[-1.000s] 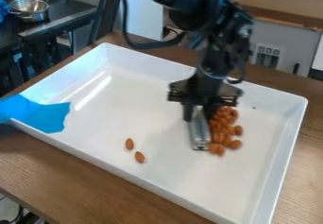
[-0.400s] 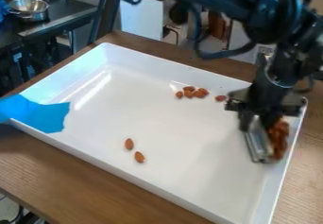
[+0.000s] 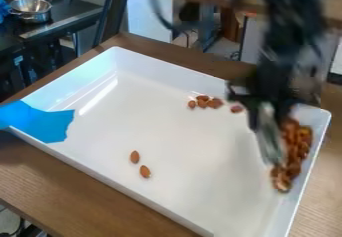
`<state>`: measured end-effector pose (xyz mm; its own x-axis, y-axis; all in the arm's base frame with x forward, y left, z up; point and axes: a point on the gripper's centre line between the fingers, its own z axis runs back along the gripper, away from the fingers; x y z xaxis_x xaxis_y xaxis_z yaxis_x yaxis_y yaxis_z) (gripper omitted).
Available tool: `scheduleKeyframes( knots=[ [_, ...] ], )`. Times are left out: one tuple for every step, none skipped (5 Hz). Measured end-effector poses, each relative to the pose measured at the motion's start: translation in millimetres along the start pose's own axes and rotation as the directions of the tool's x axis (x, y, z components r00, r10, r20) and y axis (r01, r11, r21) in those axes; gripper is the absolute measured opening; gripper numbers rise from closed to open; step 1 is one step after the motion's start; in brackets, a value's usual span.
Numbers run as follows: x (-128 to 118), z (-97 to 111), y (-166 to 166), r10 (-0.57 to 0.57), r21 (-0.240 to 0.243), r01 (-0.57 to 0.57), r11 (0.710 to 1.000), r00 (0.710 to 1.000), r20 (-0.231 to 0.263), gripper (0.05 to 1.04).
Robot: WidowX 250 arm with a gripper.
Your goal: Sweep into pile
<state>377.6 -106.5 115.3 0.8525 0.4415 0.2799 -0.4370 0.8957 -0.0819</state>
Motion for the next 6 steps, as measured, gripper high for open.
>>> scheduleKeyframes(
  knots=[
    [22.4, 18.6, 59.7, 0.037, 0.009, -0.037, 0.999, 0.999, 0.014, 0.367],
    [20.5, 22.8, 100.8, 0.026, 0.052, -0.028, 0.998, 0.999, 0.041, 0.367],
    [11.0, 3.7, 144.2, 0.121, 0.141, -0.126, 0.982, 0.992, 0.045, 0.367],
    [-10.0, -13.4, 163.0, 0.199, 0.221, -0.207, 0.953, 0.978, 0.057, 0.367],
    [-25.6, -25.7, 175.8, 0.172, 0.264, -0.180, 0.947, 0.984, 0.052, 0.367],
    [-34.0, -24.3, 176.8, 0.152, 0.258, -0.161, 0.953, 0.987, 0.054, 0.367]
  ],
)
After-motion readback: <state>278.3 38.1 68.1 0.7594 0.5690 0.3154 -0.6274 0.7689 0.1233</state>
